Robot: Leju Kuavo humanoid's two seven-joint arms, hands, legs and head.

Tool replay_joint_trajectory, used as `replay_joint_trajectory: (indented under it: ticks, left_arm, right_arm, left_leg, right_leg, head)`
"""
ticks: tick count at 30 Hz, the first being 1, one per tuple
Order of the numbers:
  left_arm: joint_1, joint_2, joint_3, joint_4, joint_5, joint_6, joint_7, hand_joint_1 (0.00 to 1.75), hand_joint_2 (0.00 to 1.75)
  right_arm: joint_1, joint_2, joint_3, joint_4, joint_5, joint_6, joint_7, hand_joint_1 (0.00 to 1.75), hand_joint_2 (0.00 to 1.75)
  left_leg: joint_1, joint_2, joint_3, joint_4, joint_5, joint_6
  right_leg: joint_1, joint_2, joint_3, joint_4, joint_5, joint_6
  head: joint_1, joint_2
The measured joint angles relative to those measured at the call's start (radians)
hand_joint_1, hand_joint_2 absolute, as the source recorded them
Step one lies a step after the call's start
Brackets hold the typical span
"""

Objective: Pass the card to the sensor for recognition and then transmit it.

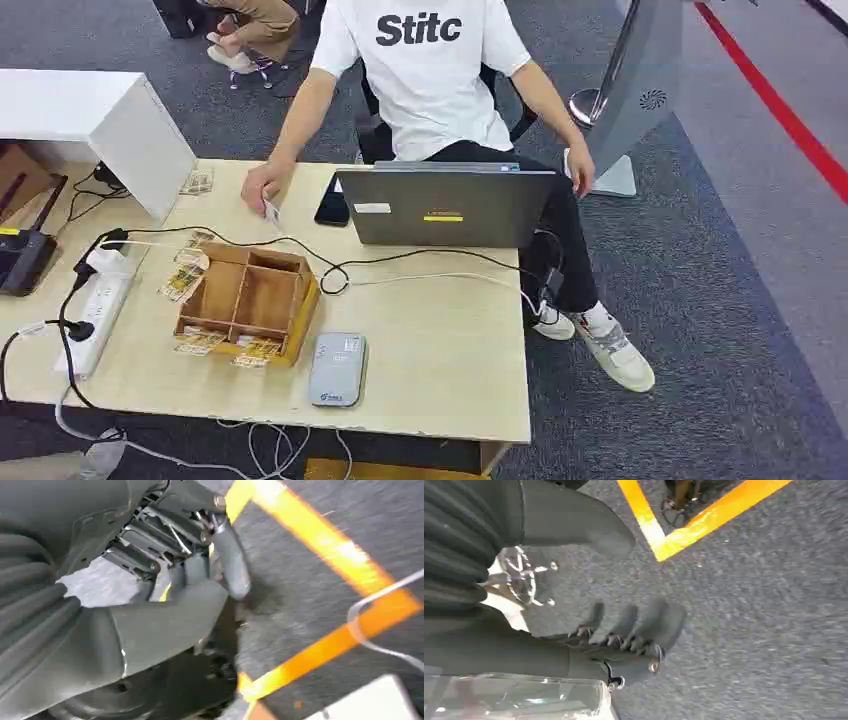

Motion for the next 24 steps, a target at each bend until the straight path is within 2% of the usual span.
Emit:
replay_joint_trajectory:
  ticks: [12, 24]
  left_arm:
    - [0.083, -0.044, -0.134, -0.349, 0.023, -0.082, -0.143, 0.00, 1.75]
    - [0.172, -0.090, -0.286, -0.710, 0.018, -0.115, -0.281, 0.00, 1.75]
  right_arm:
    - [-0.015, 0.003, -0.023, -0.003, 0.060, 0.000, -0.146, 0.00, 1.75]
    - [-0.028, 0.004, -0.051, -0.011, 0.117, 0.000, -0.273, 0.00, 1.75]
  left_leg:
    - [0.000, 0.000, 0.000, 0.000, 0.001, -0.001]
    - [0.000, -0.001, 0.000, 0.000, 0.001, -0.001]
  right_leg:
    - [0.000, 0.000, 0.000, 0.000, 0.000, 0.000]
    - [0.000, 0.000, 0.000, 0.000, 0.000, 0.000]
  head:
    - [0.000, 0.000]
    - [0.000, 0.000]
